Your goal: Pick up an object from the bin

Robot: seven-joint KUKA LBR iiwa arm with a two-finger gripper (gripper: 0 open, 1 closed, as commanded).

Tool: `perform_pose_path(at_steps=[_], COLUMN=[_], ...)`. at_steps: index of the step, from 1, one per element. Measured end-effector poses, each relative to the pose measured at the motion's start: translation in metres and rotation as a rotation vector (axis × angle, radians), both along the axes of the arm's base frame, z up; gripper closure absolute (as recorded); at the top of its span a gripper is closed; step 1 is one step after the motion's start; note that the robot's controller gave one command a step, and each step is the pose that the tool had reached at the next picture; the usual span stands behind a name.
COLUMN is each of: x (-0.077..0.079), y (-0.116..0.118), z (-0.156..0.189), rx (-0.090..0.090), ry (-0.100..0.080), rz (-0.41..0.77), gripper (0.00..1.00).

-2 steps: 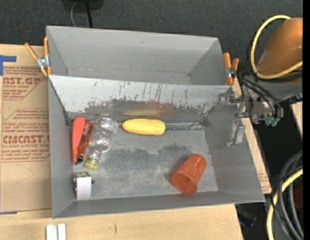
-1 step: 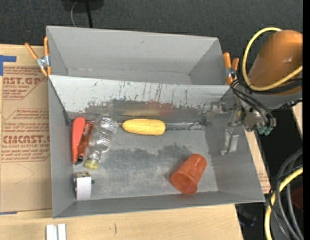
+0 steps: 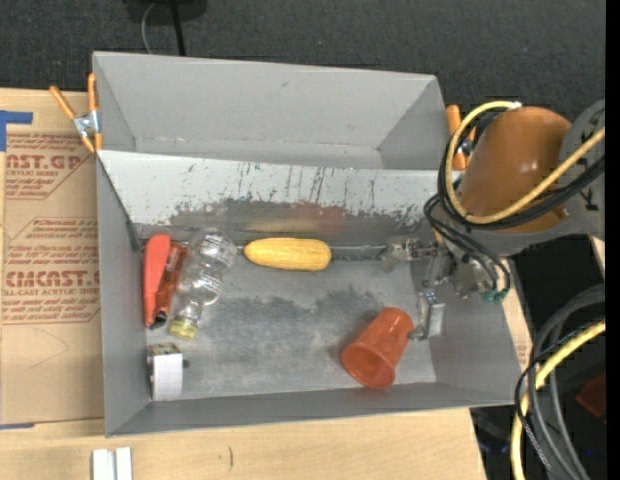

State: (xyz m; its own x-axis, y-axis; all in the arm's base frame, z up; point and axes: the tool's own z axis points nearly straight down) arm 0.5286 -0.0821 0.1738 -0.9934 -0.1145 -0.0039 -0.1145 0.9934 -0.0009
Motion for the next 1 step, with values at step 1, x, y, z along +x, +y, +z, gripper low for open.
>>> perform_pose_path(at_steps=[1], x=[-0.0035], y=[-0.003], z=[-0.0207], rx=[0.002], ry=[0.001], rz=[-0.037], gripper=[0.0])
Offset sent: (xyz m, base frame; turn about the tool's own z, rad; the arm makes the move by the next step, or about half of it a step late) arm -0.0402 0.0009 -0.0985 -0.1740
